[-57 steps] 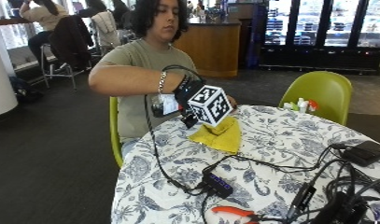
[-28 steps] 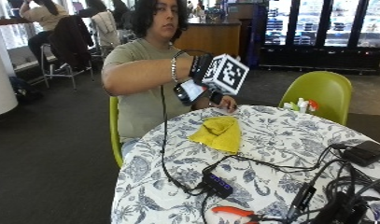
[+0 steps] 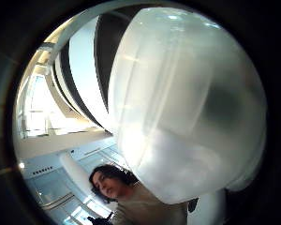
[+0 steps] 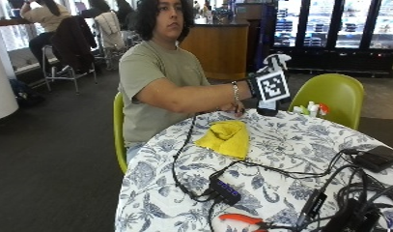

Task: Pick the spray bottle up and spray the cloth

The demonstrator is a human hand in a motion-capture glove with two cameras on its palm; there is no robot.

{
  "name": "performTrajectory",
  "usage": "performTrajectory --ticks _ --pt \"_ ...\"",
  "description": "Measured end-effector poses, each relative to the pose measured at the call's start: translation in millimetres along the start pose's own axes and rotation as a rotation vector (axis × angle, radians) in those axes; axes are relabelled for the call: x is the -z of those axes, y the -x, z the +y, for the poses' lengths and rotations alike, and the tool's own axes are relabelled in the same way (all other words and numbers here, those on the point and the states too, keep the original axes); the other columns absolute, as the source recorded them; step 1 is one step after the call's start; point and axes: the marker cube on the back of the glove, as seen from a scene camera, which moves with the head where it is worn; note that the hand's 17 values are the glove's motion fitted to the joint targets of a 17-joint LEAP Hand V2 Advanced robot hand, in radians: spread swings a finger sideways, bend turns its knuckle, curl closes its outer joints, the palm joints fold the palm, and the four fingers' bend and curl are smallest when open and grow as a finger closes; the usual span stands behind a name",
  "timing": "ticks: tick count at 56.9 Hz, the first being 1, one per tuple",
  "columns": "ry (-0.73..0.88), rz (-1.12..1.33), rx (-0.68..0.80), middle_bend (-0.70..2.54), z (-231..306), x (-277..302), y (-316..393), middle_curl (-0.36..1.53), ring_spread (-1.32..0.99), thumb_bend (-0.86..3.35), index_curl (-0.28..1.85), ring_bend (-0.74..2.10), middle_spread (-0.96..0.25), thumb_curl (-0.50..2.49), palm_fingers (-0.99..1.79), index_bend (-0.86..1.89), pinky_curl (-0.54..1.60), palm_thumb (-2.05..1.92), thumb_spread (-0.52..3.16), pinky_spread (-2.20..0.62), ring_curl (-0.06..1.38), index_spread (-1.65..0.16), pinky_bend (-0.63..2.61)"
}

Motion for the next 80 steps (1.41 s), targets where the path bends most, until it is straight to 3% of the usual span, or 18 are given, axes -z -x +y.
performTrajectory --ticks 12,21,29,37,41,47,52,54,59,66,80 --pt "0.04 -0.109 -0.059 0.59 6 -54 -45 0.66 -0.17 -0.01 0.61 0.73 -0.17 0.88 1.23 0.17 0.47 1.09 0.64 -0.19 0.53 -0.26 0.45" --pt "-0.094 -0.059 -0.013 0.6 9 -57 -55 0.66 -0.17 -0.01 0.6 0.73 -0.16 0.89 1.23 0.17 0.47 1.1 0.67 -0.2 0.53 -0.26 0.45" --pt "-0.114 -0.129 0.011 0.59 21 -55 -50 0.66 -0.18 -0.02 0.6 0.73 -0.16 0.89 1.24 0.17 0.47 1.08 0.66 -0.22 0.53 -0.26 0.47" --pt "-0.041 0.012 0.009 0.59 35 -56 -70 0.66 -0.18 -0.02 0.6 0.72 -0.15 0.9 1.25 0.18 0.48 1.06 0.64 -0.23 0.53 -0.26 0.47" --pt "-0.095 -0.044 0.002 0.59 28 -56 -62 0.66 -0.18 -0.02 0.61 0.72 -0.15 0.9 1.25 0.18 0.47 1.06 0.64 -0.23 0.53 -0.26 0.48" --pt "-0.03 0.018 -0.071 0.59 39 -52 -69 0.66 -0.18 -0.02 0.61 0.72 -0.15 0.91 1.24 0.18 0.47 1.05 0.64 -0.22 0.53 -0.26 0.46" --pt "-0.047 -0.062 -0.176 0.61 45 -47 -52 0.65 -0.15 -0.05 0.62 0.7 -0.13 0.87 1.1 0.2 0.41 0.96 0.72 -0.13 0.52 -0.27 0.25" --pt "-0.065 -0.028 -0.197 0.61 50 -42 -52 0.63 -0.14 -0.11 0.62 0.63 -0.11 0.8 0.91 0.23 0.36 0.83 0.83 -0.04 0.49 -0.27 0.05" --pt "-0.007 0.033 -0.226 0.44 78 -21 -35 0.57 -0.09 -0.1 0.61 0.57 -0.05 0.69 0.54 0.15 0.36 0.66 0.88 0.08 0.5 -0.28 0.16" --pt "0.158 0.31 -0.199 0.25 131 14 -22 0.47 -0.06 -0.06 0.47 0.49 -0.01 0.59 0.38 0.07 0.36 0.56 0.93 0.15 0.43 -0.32 0.29" --pt "0.249 0.699 -0.141 0.22 241 99 31 0.42 -0.06 -0.04 0.33 0.43 -0.02 0.47 0.33 0.11 0.36 0.49 0.98 0.2 0.37 -0.37 0.33"
